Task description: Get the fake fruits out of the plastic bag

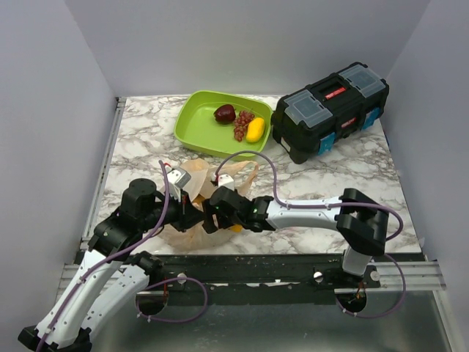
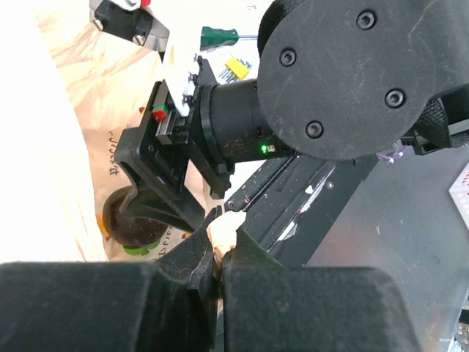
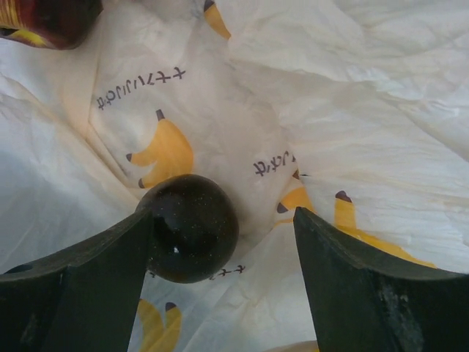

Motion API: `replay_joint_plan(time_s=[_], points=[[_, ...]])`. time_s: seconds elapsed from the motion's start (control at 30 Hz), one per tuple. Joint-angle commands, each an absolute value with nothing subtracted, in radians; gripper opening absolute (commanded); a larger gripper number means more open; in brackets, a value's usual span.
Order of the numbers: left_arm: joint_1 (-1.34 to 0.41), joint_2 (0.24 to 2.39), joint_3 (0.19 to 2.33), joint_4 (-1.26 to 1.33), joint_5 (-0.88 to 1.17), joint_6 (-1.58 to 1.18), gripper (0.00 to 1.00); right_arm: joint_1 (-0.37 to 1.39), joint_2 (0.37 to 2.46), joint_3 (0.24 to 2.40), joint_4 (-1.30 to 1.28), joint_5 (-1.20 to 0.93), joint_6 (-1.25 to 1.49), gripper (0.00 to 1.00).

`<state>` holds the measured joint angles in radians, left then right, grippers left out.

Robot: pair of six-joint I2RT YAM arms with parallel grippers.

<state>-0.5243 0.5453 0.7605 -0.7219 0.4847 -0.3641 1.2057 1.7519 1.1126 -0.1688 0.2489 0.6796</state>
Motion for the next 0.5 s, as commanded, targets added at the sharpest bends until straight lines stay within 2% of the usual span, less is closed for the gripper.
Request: replay_joint_plan(time_s=[0.0, 0.2, 0.37, 0.47], points=[[-0.528, 0.545, 0.757, -0.72, 0.472, -0.367, 0.0, 1.236, 1.831, 1.118, -0.187, 0.209, 0.648, 0.8], [-0.528, 0.553, 0.758, -0.721, 0.475, -0.365, 0.0, 1.261, 1.922, 1.19, -0.176, 0.208, 0.584, 0.83], [-0.529, 0.537, 0.758, -0.721, 0.462, -0.37, 0.0, 1.261, 1.952, 1.198, -0.184, 0.234, 0.576, 0.73], [-0.53, 0.537, 0.758, -0.721, 0.46, -0.37, 0.0, 1.261, 1.943, 1.191, -0.189, 0.256, 0.583, 0.71]])
